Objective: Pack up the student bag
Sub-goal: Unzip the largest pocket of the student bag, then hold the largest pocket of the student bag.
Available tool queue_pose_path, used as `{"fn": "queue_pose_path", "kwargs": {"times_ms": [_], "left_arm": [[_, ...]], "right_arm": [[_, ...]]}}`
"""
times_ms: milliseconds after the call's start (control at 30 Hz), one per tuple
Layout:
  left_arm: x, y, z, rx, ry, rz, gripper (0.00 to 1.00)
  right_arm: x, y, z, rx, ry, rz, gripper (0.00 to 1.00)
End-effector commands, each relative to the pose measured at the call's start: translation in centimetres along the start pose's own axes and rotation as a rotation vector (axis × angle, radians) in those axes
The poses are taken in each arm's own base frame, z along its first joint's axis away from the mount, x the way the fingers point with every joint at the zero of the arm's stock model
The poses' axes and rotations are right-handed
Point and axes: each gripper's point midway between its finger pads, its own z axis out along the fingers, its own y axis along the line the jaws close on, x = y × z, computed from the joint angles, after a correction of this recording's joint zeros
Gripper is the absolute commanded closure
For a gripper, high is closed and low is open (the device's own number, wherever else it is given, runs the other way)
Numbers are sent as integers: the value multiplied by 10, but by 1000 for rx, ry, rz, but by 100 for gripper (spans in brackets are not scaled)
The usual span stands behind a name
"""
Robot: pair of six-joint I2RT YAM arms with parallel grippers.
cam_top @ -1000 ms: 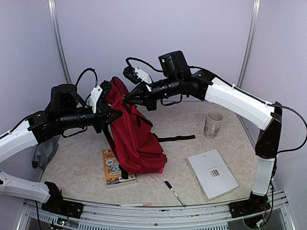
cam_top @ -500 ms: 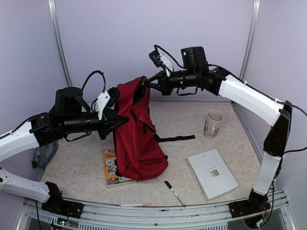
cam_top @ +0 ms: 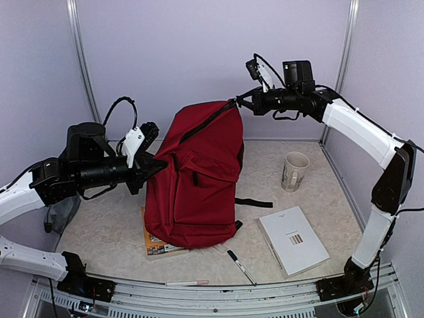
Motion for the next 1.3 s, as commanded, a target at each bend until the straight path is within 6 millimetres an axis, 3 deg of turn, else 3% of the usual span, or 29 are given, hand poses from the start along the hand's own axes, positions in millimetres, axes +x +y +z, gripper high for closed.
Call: {"fn": "queue_pose_path", "kwargs": {"times_ms": [0,100,200,233,267,300,333,467,600,700,767,867,933,1067,1267], "left_arm": [[-1,7,-15,-53,-5,17,100],[5,5,-12,-47,16,3,100],[10,-7,-6,26,43,-13,98],[12,-14,-5,64,54,-17,82],[11,-21,-5,107,59,-21,57],[7,-28,-6,150,58,-25,38],[1,-33,-9,181,48,-30,25],[-39,-38,-32,237,-75,-27,3],[-78,-37,-59,247,-221,2,1],[-107,-34,-77,249,-314,23,1],[-125,-22,-84,194,-358,-4,1],[-141,16,-73,9,-357,-118,4],[-139,34,-54,-80,-286,-165,13],[-123,47,-23,-152,-135,-171,35],[-95,51,-2,-191,-25,-114,31]], "right_arm": [[-47,-24,-34,73,-134,12,100],[-55,5,-29,-27,-148,7,100],[-65,46,-25,-102,-169,-46,100],[-70,57,-27,-126,-182,-62,100],[-74,68,-28,-150,-194,-74,100],[-77,78,-29,-171,-203,-84,100],[-79,86,-30,-187,-211,-92,100],[-78,122,-29,-264,-217,-135,100],[-73,153,-28,-325,-212,-199,100],[-72,163,-31,-354,-216,-221,100],[-71,167,-33,-368,-216,-225,100],[-69,177,-38,-400,-224,-228,100],[-67,185,-39,-419,-231,-235,100],[-63,196,-41,-430,-227,-249,100],[-59,202,-46,-441,-228,-254,100]]}}
